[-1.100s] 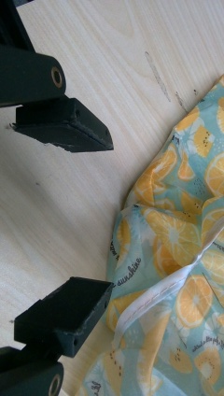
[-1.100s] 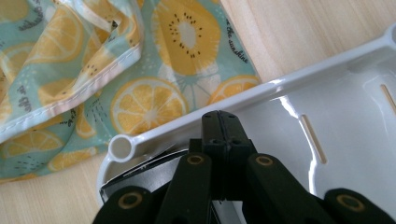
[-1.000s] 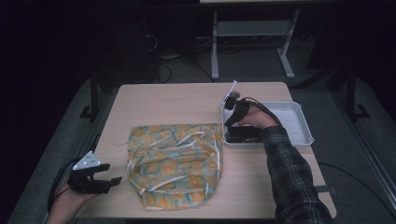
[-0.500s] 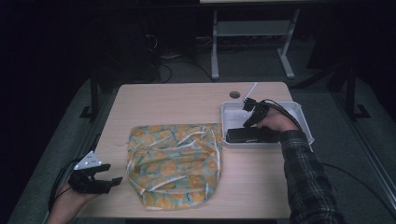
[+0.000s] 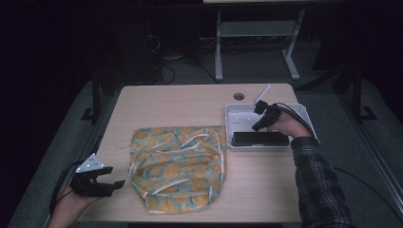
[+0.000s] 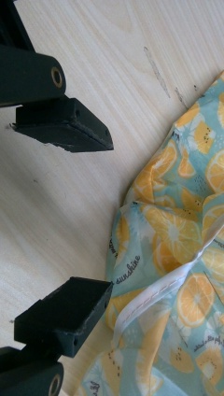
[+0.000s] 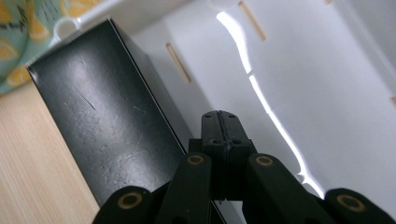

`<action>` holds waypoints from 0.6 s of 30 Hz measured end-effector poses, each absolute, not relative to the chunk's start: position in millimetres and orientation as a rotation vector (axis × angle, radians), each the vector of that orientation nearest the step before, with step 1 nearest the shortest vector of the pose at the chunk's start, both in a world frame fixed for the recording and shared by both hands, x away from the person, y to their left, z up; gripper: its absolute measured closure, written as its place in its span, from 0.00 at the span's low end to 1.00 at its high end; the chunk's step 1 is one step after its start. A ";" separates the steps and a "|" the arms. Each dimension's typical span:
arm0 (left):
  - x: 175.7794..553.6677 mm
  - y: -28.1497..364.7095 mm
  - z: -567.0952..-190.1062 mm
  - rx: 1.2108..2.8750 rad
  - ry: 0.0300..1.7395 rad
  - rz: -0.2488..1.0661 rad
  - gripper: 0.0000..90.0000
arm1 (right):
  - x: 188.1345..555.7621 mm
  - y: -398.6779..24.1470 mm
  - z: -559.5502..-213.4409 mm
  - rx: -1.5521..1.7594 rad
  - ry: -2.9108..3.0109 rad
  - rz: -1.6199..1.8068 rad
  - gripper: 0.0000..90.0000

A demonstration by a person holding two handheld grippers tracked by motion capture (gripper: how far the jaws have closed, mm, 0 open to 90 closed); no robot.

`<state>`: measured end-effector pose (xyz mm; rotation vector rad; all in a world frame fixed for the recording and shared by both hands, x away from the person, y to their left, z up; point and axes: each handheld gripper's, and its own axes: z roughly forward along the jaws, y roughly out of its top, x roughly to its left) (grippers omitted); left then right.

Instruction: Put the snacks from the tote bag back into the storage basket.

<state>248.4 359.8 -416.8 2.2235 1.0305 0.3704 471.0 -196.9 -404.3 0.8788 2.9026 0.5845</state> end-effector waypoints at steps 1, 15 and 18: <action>248.7 360.3 -416.4 2.224 1.032 0.369 0.29 | 471.0 -196.9 -404.3 0.879 2.903 0.585 0.99; 246.3 363.0 -416.3 2.228 1.033 0.369 0.29 | 415.0 -215.2 -380.0 0.927 2.724 0.866 0.56; 247.1 364.1 -415.8 2.230 1.027 0.372 0.29 | 401.5 -220.5 -377.2 0.922 2.700 0.885 0.52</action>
